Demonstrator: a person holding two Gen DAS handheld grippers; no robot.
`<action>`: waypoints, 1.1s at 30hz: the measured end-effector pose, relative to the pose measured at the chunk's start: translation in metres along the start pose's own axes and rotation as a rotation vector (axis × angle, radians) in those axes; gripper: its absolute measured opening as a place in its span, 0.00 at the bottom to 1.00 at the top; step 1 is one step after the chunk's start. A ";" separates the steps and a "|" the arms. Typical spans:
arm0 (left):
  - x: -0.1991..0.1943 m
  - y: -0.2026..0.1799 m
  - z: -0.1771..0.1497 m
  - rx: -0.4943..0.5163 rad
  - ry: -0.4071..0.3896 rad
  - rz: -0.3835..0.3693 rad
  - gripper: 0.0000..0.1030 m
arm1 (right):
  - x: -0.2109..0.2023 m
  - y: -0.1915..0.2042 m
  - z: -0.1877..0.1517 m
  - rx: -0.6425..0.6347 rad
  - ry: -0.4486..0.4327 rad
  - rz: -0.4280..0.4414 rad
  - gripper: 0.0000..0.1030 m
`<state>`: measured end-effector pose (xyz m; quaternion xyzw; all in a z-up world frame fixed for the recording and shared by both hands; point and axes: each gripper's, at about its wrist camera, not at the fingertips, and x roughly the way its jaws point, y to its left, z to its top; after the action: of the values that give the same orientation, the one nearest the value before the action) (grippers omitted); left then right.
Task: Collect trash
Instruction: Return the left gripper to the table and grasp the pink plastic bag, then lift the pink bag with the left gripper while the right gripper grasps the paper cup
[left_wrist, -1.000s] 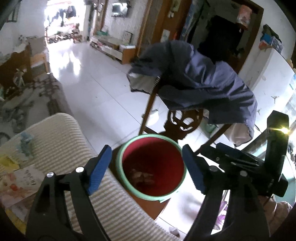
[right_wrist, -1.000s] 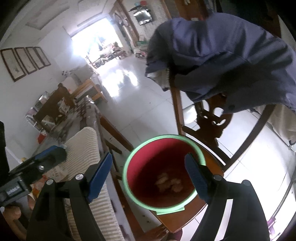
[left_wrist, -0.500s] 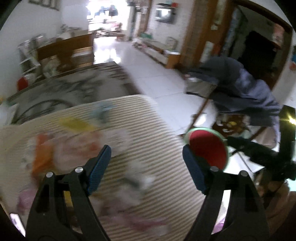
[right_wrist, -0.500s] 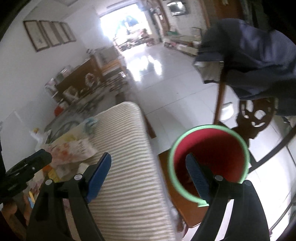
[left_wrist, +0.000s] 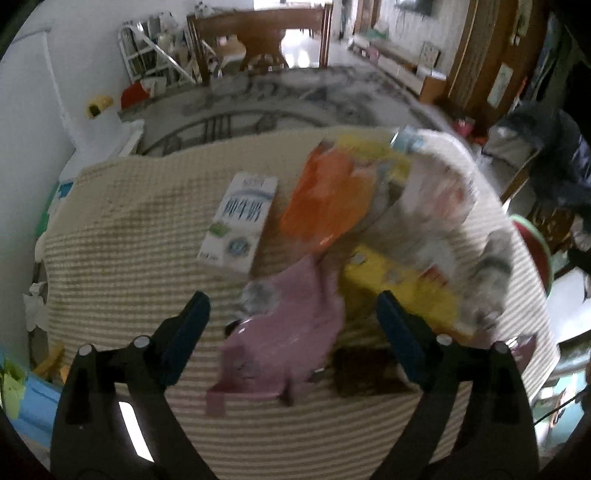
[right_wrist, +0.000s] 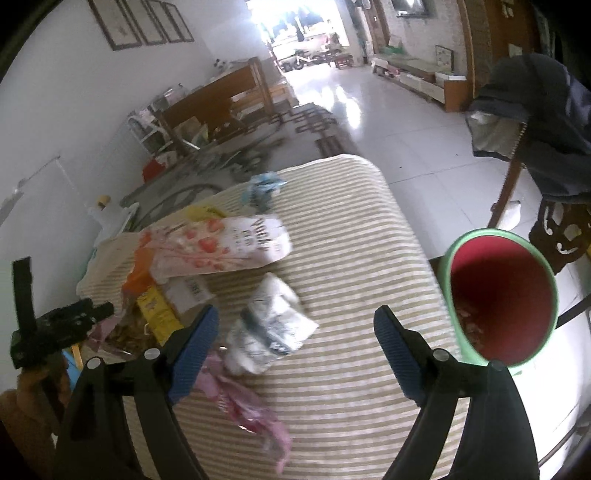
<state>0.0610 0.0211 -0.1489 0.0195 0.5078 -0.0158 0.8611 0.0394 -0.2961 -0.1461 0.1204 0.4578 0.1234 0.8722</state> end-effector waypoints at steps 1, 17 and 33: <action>0.004 0.004 -0.002 0.004 0.012 -0.005 0.87 | 0.002 0.006 -0.001 -0.003 0.004 0.005 0.82; 0.050 0.042 -0.019 -0.041 0.130 -0.177 0.34 | 0.026 0.033 -0.018 0.043 0.083 -0.024 0.86; -0.042 0.037 -0.008 -0.040 -0.135 -0.216 0.32 | 0.108 -0.010 -0.018 0.475 0.216 0.021 0.86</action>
<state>0.0350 0.0591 -0.1150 -0.0538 0.4481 -0.0994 0.8868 0.0849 -0.2687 -0.2418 0.3126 0.5633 0.0340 0.7641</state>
